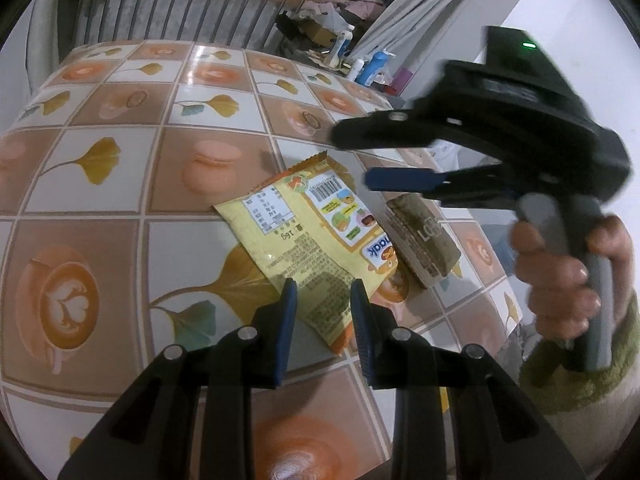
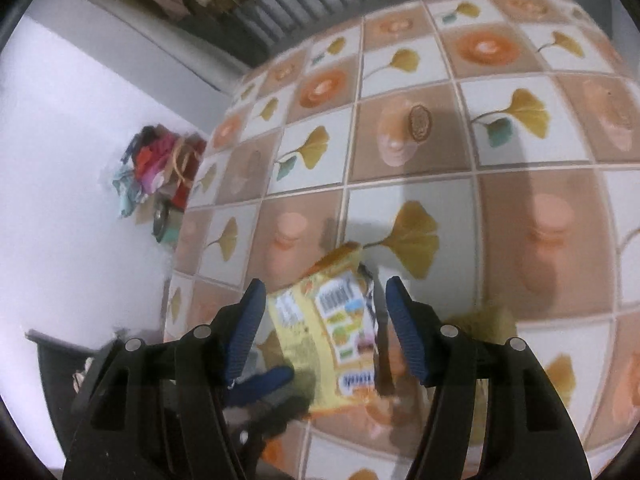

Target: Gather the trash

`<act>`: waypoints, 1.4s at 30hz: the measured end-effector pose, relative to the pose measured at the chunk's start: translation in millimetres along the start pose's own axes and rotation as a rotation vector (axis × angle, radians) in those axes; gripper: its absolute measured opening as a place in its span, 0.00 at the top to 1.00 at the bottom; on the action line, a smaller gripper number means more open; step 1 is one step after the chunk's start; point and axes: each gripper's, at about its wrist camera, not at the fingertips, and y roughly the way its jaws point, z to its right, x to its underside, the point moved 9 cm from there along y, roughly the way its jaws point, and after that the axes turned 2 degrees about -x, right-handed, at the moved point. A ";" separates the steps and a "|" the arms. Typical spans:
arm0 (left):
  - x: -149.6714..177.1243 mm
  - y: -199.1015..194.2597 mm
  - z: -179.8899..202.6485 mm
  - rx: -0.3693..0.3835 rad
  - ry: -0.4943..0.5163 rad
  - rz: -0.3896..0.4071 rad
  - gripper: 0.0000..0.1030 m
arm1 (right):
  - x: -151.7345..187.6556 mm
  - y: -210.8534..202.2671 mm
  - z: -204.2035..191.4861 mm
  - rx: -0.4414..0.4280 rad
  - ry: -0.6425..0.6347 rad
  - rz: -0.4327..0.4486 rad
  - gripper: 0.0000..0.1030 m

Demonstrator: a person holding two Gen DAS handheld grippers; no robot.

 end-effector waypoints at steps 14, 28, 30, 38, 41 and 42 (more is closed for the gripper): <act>-0.5 -1.5 -3.9 0.061 -0.053 0.014 0.74 | 12.5 13.3 -2.8 -0.056 0.038 -0.110 0.55; -3.0 -4.0 -16.0 0.056 -0.101 0.026 0.74 | 18.6 5.1 -7.5 -0.112 0.059 -0.096 0.97; -3.6 -6.5 -19.8 0.055 -0.123 0.030 0.74 | 19.4 4.8 -8.1 -0.130 0.062 -0.090 0.98; -15.4 -20.8 -39.4 0.124 -0.271 0.070 0.58 | 16.6 -12.3 -9.6 -0.307 0.129 -0.057 1.00; -18.4 -22.0 -43.4 0.191 -0.337 0.064 0.58 | 16.7 -21.2 -12.2 -0.406 0.160 -0.044 1.00; -18.9 -22.0 -43.4 0.233 -0.370 0.059 0.58 | 17.2 -23.2 -13.3 -0.431 0.168 -0.043 1.00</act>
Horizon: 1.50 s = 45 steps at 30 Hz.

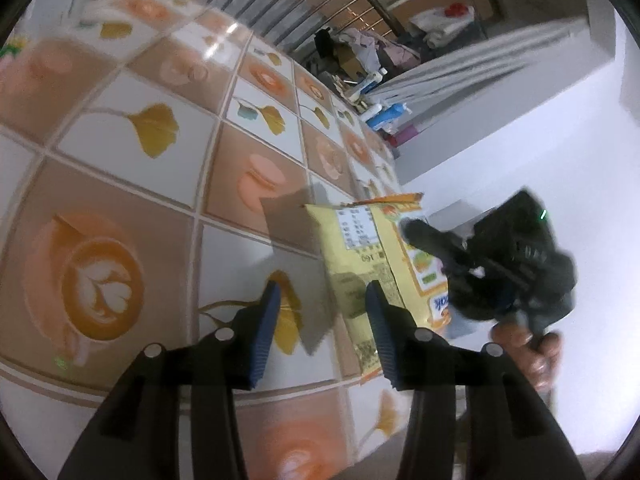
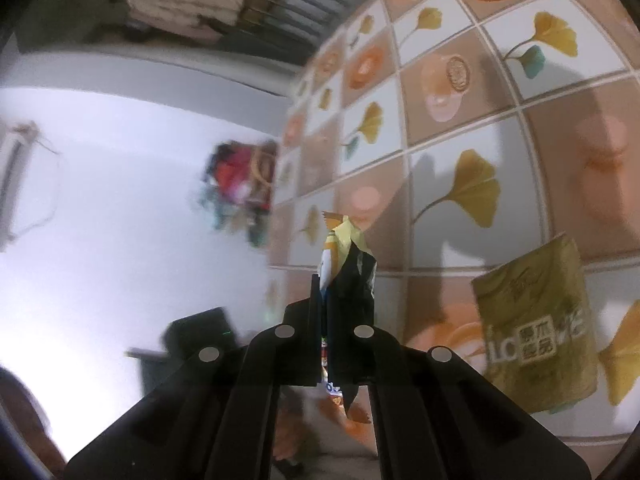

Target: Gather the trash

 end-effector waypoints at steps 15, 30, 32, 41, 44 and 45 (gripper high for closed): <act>-2.3 -1.2 24.3 0.183 -0.090 -0.011 0.87 | 10.3 -6.5 -0.1 -0.122 0.050 0.007 0.96; 4.9 10.8 36.4 -0.234 0.333 0.031 0.98 | 13.6 -62.9 16.4 0.563 -0.313 0.193 0.38; 7.8 12.0 34.4 -0.297 0.397 0.033 0.98 | 15.9 -59.6 21.5 0.680 -0.378 0.188 0.34; 14.6 22.2 35.6 -0.431 0.535 0.025 0.97 | 22.4 -43.9 54.6 0.848 -0.433 0.125 0.24; 15.4 22.6 38.4 -0.444 0.552 0.032 0.97 | 20.9 -41.9 64.3 0.849 -0.391 0.102 0.25; 15.4 22.9 38.4 -0.448 0.555 0.033 0.98 | 21.5 -42.5 66.0 0.845 -0.378 0.098 0.25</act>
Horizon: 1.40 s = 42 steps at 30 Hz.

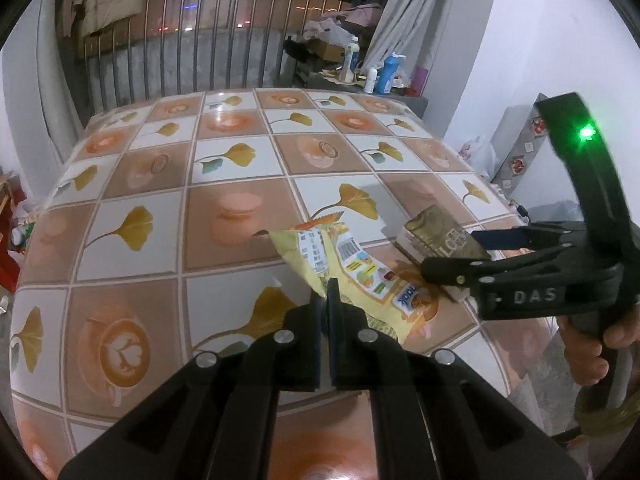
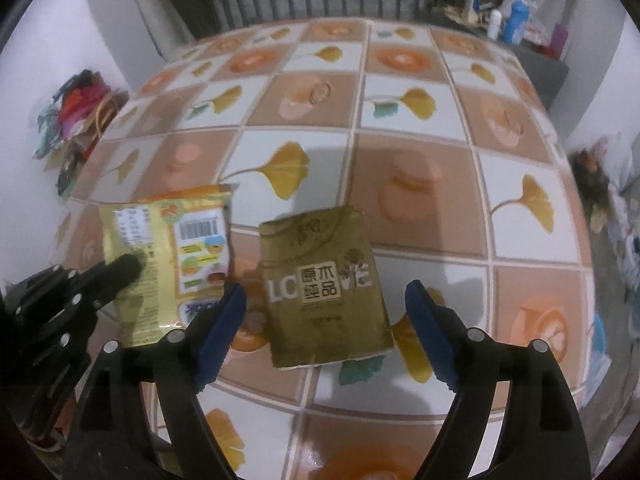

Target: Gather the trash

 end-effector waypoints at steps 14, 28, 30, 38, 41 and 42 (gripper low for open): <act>-5.1 -5.6 9.4 -0.028 0.038 0.021 0.98 | 4.7 -6.8 6.3 -0.013 0.014 0.018 0.50; -15.5 -21.7 20.7 -0.014 0.049 0.064 0.99 | 4.7 -26.0 15.6 -0.096 0.096 0.051 0.51; -17.5 -24.8 23.0 -0.011 0.051 0.070 0.99 | 4.4 -30.8 16.0 -0.109 0.103 0.062 0.51; -23.3 -37.3 36.1 -0.011 0.074 0.095 0.99 | 4.5 -49.9 20.4 -0.142 0.125 0.108 0.51; -26.2 -42.9 42.0 -0.013 0.086 0.106 0.99 | 5.2 -58.0 24.0 -0.156 0.136 0.127 0.51; -27.0 -44.4 43.5 -0.015 0.091 0.110 0.99 | 5.5 -60.5 25.3 -0.159 0.140 0.134 0.51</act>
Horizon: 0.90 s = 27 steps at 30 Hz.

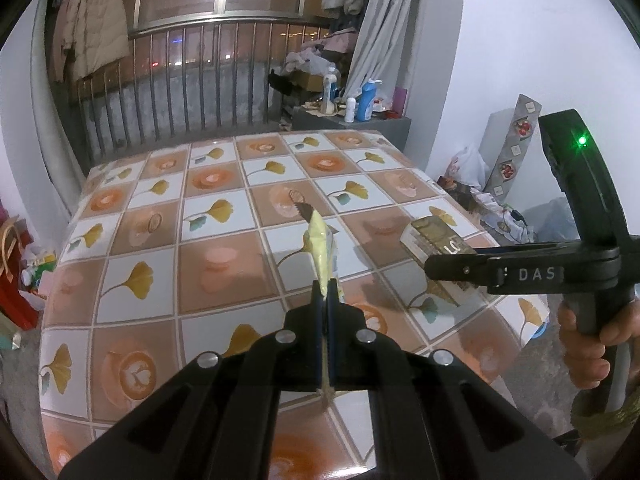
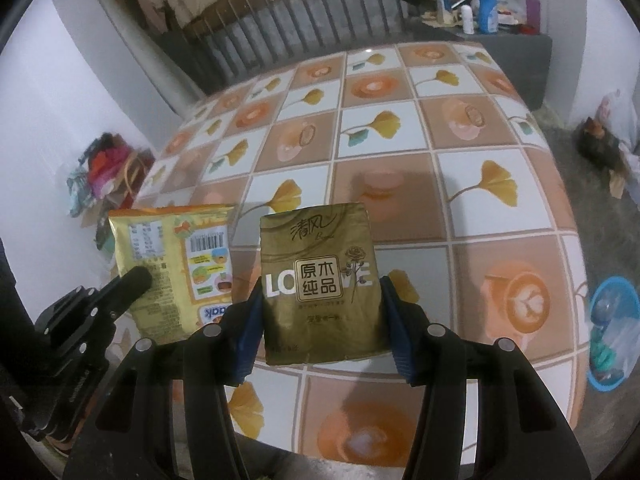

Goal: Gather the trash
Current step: 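Carry the gold packet and yellow packet over the blue wastebasket with both tools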

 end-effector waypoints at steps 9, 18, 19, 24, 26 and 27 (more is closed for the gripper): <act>-20.2 -12.9 29.5 0.027 0.066 0.042 0.99 | -0.3 -45.1 33.0 -0.032 0.096 0.110 0.51; -73.8 -3.8 126.9 0.295 0.140 0.045 0.99 | 33.1 -140.5 169.0 0.123 0.393 0.312 0.51; -79.4 1.7 143.2 0.336 0.149 0.031 0.99 | 44.7 -155.6 195.7 0.156 0.457 0.340 0.51; -94.4 42.3 230.3 0.480 0.229 -0.067 0.99 | 102.1 -197.3 288.6 0.239 0.704 0.418 0.50; -94.3 62.9 264.9 0.523 0.258 -0.123 0.99 | 122.4 -203.7 316.3 0.255 0.778 0.431 0.50; -93.2 73.6 280.8 0.541 0.274 -0.150 0.99 | 133.5 -205.3 330.7 0.259 0.817 0.437 0.50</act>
